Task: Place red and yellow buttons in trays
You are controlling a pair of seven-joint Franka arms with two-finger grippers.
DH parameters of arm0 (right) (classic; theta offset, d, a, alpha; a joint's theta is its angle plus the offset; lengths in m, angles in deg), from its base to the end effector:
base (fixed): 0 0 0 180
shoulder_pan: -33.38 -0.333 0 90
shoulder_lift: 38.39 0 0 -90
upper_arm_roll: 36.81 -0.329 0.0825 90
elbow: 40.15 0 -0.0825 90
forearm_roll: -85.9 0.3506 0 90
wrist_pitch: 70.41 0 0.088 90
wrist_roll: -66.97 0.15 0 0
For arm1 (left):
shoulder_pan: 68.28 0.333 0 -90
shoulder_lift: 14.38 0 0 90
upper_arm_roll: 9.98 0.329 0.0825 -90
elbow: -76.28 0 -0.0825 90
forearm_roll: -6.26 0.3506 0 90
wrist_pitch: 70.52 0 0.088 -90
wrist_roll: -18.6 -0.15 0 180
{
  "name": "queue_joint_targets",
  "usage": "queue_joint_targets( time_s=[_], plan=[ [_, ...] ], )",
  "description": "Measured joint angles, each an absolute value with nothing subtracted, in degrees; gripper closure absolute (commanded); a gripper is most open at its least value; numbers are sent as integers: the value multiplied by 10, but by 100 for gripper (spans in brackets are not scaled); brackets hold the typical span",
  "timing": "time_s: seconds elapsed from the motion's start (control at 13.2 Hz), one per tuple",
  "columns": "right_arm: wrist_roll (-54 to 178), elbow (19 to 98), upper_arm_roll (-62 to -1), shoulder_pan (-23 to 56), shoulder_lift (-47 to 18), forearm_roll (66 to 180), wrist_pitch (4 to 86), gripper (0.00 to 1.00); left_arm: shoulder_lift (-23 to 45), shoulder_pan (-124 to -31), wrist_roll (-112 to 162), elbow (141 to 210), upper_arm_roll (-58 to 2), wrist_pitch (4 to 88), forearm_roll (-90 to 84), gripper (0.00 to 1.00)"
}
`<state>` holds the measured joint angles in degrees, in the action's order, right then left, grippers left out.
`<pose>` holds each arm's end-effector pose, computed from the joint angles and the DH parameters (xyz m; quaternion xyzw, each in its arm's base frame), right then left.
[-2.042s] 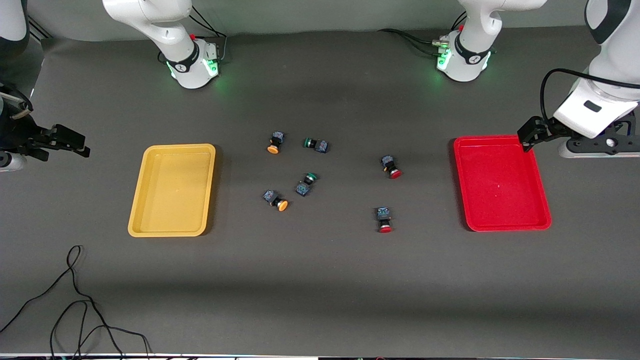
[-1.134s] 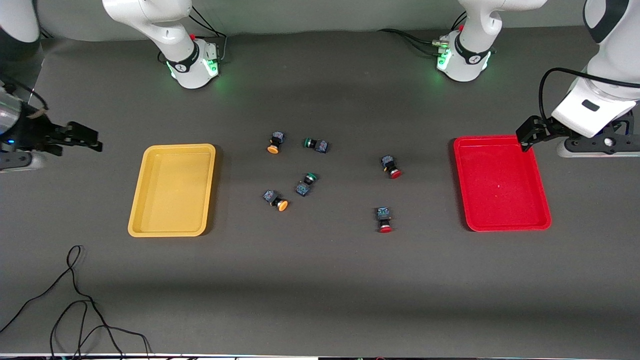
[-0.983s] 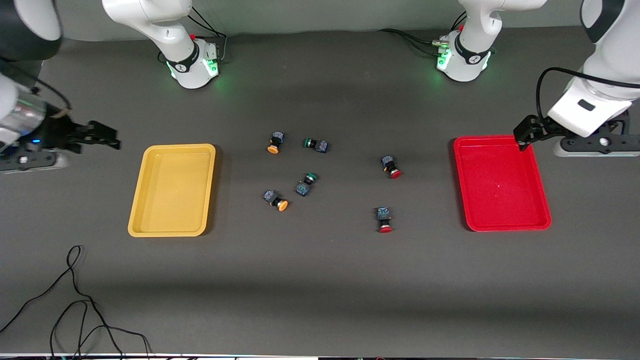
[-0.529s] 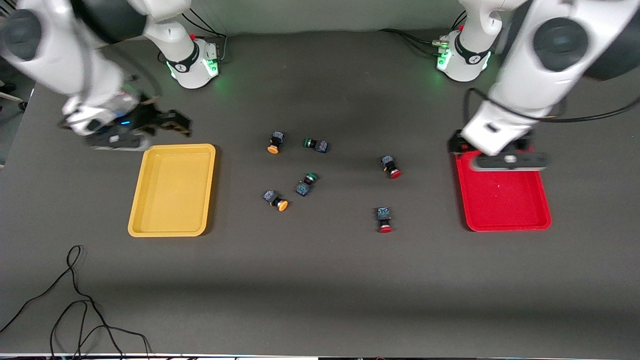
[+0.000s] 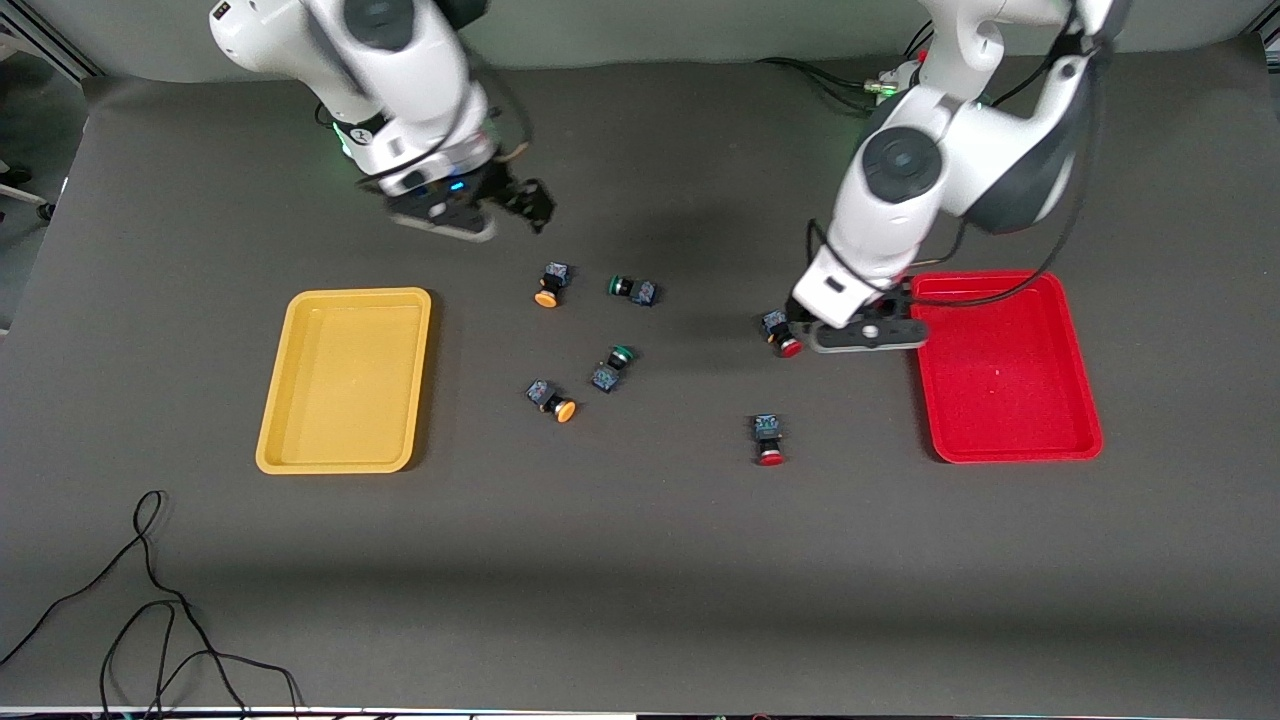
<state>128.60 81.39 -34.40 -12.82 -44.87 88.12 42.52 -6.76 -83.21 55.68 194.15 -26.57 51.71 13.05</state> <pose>0.3438 0.3346 0.4423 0.9863 -0.1626 -0.0273 0.0027 0.4650 -0.2713 0.3600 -0.9991 -0.0163 0.0036 0.0392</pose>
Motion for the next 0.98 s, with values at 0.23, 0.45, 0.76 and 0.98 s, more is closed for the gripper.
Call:
queue_joint_targets(
  time_s=[0.23,0.45,0.76,0.98],
  plan=[
    [1314,841,-344,-159,-436,868,457,0,-24,-846,589,1949,-266,547,131,0],
    [1314,894,-340,-158,-440,867,511,0,-3,-847,598,1972,-265,600,131,0],
    [1314,966,-340,-158,-431,847,626,0,45,-848,617,1999,-265,700,132,0],
    [1314,996,-335,-158,-365,844,727,0,78,-847,623,2003,-263,742,132,4]
  ],
)
